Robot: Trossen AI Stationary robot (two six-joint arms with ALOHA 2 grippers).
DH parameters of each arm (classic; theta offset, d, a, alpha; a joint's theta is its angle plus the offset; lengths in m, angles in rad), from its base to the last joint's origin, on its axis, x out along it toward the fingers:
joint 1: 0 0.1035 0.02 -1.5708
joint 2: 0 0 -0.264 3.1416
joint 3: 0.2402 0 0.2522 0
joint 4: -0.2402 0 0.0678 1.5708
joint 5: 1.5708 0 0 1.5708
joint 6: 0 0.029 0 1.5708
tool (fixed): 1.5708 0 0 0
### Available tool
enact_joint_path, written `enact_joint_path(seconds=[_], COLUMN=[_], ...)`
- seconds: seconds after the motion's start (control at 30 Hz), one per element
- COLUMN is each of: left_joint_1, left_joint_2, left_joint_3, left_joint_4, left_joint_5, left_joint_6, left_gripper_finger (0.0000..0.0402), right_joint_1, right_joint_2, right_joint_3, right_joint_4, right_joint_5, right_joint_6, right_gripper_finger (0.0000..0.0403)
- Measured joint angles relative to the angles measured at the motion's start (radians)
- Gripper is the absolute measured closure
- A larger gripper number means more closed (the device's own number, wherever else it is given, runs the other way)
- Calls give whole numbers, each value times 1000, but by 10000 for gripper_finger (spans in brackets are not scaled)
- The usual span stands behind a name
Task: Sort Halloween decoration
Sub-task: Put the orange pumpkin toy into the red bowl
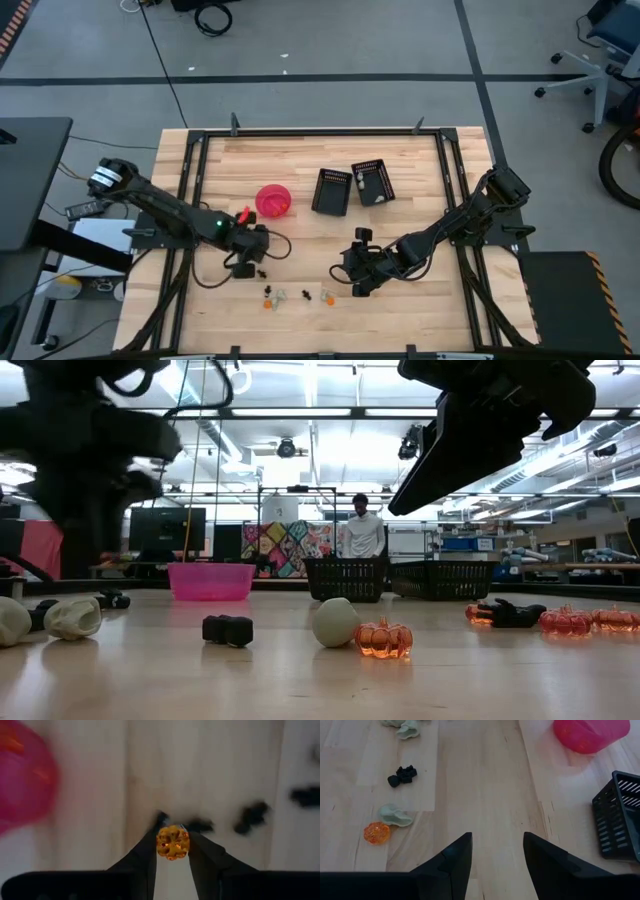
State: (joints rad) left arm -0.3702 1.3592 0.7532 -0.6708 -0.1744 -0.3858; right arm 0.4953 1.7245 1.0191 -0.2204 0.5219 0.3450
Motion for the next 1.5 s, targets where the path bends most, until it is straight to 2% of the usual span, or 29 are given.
enact_joint_path(seconds=[0.27, 0.37, 0.5, 0.7, 0.83, 0.93, 1.27, 1.5], left_joint_1=[114, 168, 258, 416, 487, 529, 581, 572], left_joint_2=[-51, -39, 3, 78, 111, 120, 179, 186], left_joint_3=[1, -6, -10, -10, -10, -10, -10, 4], left_joint_4=[92, 175, 250, 290, 290, 306, 320, 301], left_joint_5=[-285, -330, -323, -199, -164, -99, -14, -14], left_joint_6=[85, 139, 200, 239, 272, 277, 251, 261], left_gripper_finger=[308, 308, 308, 308, 308, 308, 303, 230], right_joint_1=[0, 0, 0, 0, 0, 0, 0, 0], right_joint_2=[0, 0, 0, 0, 0, 0, 0, 0], right_joint_3=[0, 0, 0, 0, 0, 0, 0, 0], right_joint_4=[9, 9, 9, 5, 3, 0, 2, -3], right_joint_5=[0, 0, 0, 0, 0, 0, 0, 0], right_joint_6=[-6, -8, -10, -11, -10, -9, -9, -9], right_gripper_finger=[222, 222, 222, 222, 222, 222, 222, 222])
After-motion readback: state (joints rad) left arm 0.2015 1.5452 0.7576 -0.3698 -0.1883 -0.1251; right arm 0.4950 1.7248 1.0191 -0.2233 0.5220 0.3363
